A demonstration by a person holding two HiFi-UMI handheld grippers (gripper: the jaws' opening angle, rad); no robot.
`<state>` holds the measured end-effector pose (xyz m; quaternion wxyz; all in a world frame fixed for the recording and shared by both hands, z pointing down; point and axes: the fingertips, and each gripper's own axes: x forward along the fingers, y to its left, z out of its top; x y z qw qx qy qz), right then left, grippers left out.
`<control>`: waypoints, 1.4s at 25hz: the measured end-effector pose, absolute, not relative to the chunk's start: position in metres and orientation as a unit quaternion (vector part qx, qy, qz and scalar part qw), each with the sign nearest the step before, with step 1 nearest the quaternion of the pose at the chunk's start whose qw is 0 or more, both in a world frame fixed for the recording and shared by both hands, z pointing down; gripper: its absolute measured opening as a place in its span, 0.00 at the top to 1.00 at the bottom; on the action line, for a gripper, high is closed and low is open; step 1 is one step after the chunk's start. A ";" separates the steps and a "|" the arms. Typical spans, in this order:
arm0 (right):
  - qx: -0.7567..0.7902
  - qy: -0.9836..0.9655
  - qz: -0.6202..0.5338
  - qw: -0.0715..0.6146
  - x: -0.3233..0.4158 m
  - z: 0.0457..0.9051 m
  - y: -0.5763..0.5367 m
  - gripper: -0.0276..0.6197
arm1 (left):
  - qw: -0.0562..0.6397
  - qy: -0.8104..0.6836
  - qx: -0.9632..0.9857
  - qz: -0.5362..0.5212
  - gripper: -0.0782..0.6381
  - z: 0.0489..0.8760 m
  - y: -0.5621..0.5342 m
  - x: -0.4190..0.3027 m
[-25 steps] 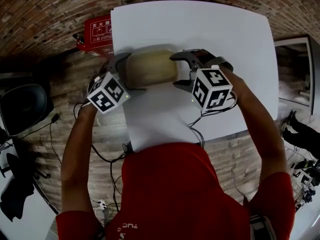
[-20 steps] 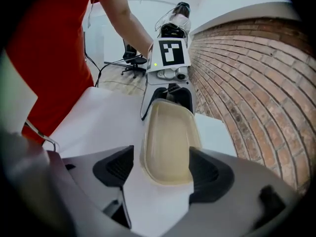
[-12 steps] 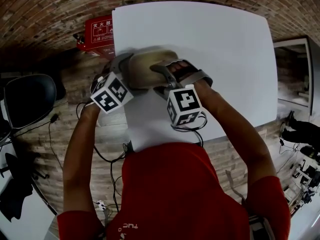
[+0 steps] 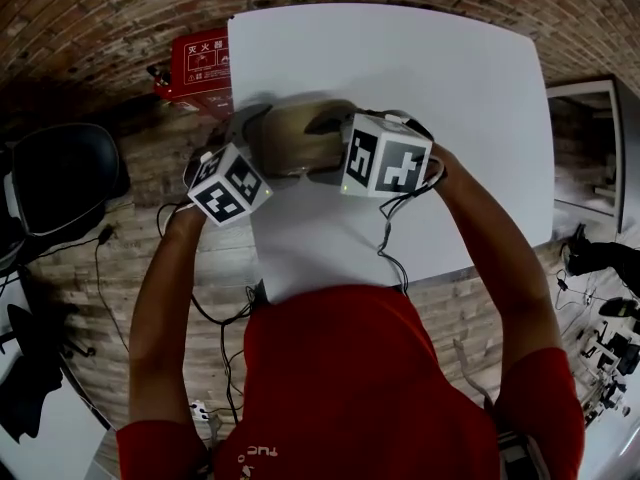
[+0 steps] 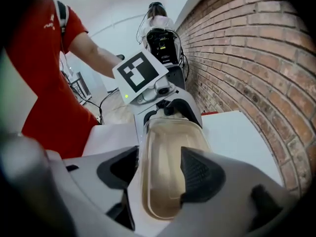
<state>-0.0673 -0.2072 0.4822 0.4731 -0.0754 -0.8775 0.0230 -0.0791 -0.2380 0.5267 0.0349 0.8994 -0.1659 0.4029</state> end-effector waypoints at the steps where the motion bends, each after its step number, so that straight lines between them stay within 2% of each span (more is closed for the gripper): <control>1: -0.079 -0.877 0.033 0.473 -0.067 0.479 -0.207 0.52 | 0.035 -0.167 0.900 0.402 0.09 0.527 -0.238 -0.079; 4: -0.074 -0.879 0.011 0.471 -0.070 0.470 -0.209 0.52 | 0.038 -0.168 0.901 0.398 0.09 0.528 -0.238 -0.079; 7: -0.052 -0.881 -0.071 0.465 -0.076 0.464 -0.206 0.54 | 0.039 -0.170 0.903 0.393 0.09 0.527 -0.238 -0.080; 12: -0.013 -0.874 -0.159 0.460 -0.076 0.459 -0.201 0.73 | 0.043 -0.174 0.903 0.391 0.09 0.527 -0.237 -0.081; 18: 0.026 -0.870 -0.213 0.444 -0.081 0.438 -0.213 0.85 | 0.043 -0.179 0.901 0.392 0.09 0.527 -0.238 -0.083; 22: 0.067 -0.858 -0.260 0.437 -0.084 0.421 -0.229 0.88 | 0.046 -0.180 0.902 0.389 0.09 0.528 -0.238 -0.081; 31: 0.074 -0.843 -0.328 0.419 -0.086 0.419 -0.233 0.88 | 0.055 -0.189 0.901 0.387 0.09 0.528 -0.238 -0.085; 35: 0.123 -0.844 -0.340 0.397 -0.084 0.406 -0.250 0.88 | 0.052 -0.190 0.900 0.390 0.09 0.528 -0.238 -0.083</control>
